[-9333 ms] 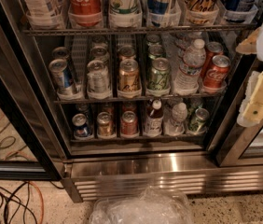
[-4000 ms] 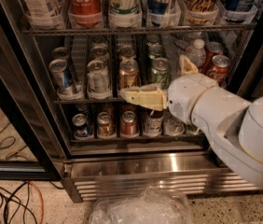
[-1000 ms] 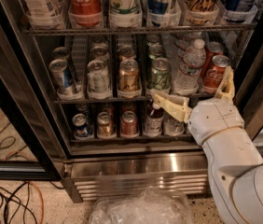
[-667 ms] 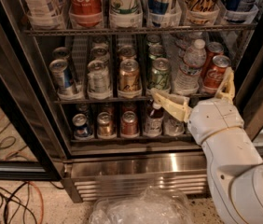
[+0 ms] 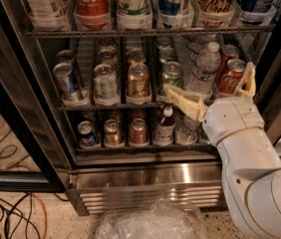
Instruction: Pick orange can from top shelf of fridge
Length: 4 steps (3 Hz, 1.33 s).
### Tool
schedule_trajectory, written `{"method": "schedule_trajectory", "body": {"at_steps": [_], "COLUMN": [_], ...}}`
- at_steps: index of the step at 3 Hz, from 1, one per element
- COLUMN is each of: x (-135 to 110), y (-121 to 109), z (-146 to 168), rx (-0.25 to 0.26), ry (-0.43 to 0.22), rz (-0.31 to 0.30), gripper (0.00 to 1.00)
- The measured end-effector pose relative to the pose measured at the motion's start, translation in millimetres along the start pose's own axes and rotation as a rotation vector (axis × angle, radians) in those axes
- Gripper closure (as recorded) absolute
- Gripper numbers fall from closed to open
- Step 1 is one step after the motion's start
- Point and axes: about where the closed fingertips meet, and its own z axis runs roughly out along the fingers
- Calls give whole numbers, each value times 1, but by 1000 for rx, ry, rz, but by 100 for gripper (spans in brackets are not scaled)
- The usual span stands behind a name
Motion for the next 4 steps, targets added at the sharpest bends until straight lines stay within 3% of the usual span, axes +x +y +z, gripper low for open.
{"method": "schedule_trajectory", "body": {"at_steps": [1, 2, 4], "x": [-12, -37, -41], "y": [-2, -3, -3], "z": [2, 11, 18], "rx": [9, 0, 14], "ry": [-9, 7, -14], "rz": [-3, 67, 75], "gripper": [0, 0, 0]}}
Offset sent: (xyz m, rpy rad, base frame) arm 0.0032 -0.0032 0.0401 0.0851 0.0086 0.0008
